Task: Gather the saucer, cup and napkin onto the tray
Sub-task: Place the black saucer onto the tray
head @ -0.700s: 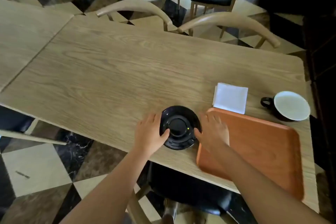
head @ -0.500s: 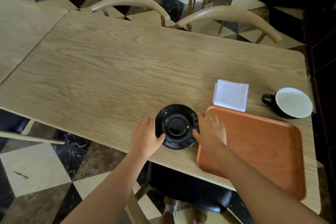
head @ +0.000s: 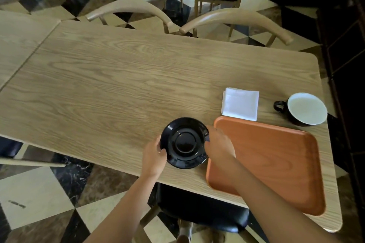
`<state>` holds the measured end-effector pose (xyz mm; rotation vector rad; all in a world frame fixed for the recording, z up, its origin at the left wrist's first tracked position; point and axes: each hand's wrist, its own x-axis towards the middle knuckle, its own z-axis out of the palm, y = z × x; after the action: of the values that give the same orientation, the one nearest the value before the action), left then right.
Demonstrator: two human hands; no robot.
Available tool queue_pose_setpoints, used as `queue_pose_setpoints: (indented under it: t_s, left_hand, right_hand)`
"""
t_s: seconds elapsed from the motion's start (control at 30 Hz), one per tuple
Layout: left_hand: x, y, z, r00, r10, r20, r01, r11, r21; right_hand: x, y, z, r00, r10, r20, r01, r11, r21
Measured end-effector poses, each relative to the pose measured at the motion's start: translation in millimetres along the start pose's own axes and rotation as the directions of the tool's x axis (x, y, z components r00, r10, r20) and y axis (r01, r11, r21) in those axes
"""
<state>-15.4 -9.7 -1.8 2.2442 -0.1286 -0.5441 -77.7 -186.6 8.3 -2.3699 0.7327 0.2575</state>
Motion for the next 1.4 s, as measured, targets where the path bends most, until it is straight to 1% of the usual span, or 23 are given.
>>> queue_pose_setpoints:
  t_s: [0.1,0.17,0.27,0.33,0.47,0.6,0.73,0.87,0.93,1.0,1.1,1.17,1.27,1.4]
  left_hand:
    - [-7,19,3,0.997,-0.018,0.079,0.034,0.977,-0.211]
    - [-7,32,12,0.994,0.003,0.111,0.029,0.959,-0.282]
    - [-1,45,30,0.99,0.043,0.135,-0.006,0.965,-0.263]
    - [4,53,45,0.989,0.045,0.141,-0.01,0.972,-0.234]
    - [7,66,73,0.989,0.041,0.145,-0.004,0.969,-0.246]
    - [9,63,93,0.984,0.069,0.164,-0.034,0.978,-0.205]
    - [9,62,102,0.987,0.109,0.12,-0.093,0.987,-0.13]
    - [7,60,101,0.982,0.168,0.091,-0.17,0.985,0.017]
    - [5,63,99,0.978,0.195,0.071,-0.199,0.979,0.049]
    - [6,65,99,0.982,0.177,0.065,-0.179,0.984,0.021]
    - [8,66,99,0.989,0.123,0.084,-0.117,0.991,-0.072]
    - [8,65,100,0.989,0.114,0.089,-0.104,0.989,-0.108]
    - [6,64,101,0.989,0.118,0.084,-0.107,0.986,-0.129]
    - [8,63,101,0.989,0.103,0.107,-0.089,0.987,-0.131]
  right_hand:
    - [-5,19,-19,0.997,0.028,-0.075,-0.013,0.983,0.183]
    - [-13,34,-36,0.994,0.072,-0.087,-0.045,0.957,0.287]
    - [-23,60,-54,0.984,0.135,-0.115,-0.078,0.912,0.404]
    - [-24,78,-61,0.977,0.16,-0.144,-0.082,0.895,0.439]
    - [-23,111,-62,0.961,0.254,-0.114,-0.155,0.83,0.536]
    - [-25,134,-60,0.954,0.274,-0.119,-0.155,0.794,0.589]
    - [-23,147,-53,0.953,0.282,-0.107,-0.168,0.791,0.588]
    - [-21,149,-47,0.961,0.262,-0.088,-0.164,0.796,0.582]
    - [-19,150,-45,0.961,0.26,-0.091,-0.159,0.793,0.587]
    - [-16,153,-43,0.96,0.265,-0.087,-0.16,0.781,0.604]
    - [-12,157,-41,0.963,0.259,-0.073,-0.15,0.743,0.653]
    - [-12,158,-40,0.966,0.247,-0.071,-0.138,0.734,0.665]
    - [-12,162,-38,0.97,0.231,-0.069,-0.124,0.723,0.679]
    - [-11,160,-41,0.975,0.212,-0.065,-0.116,0.74,0.663]
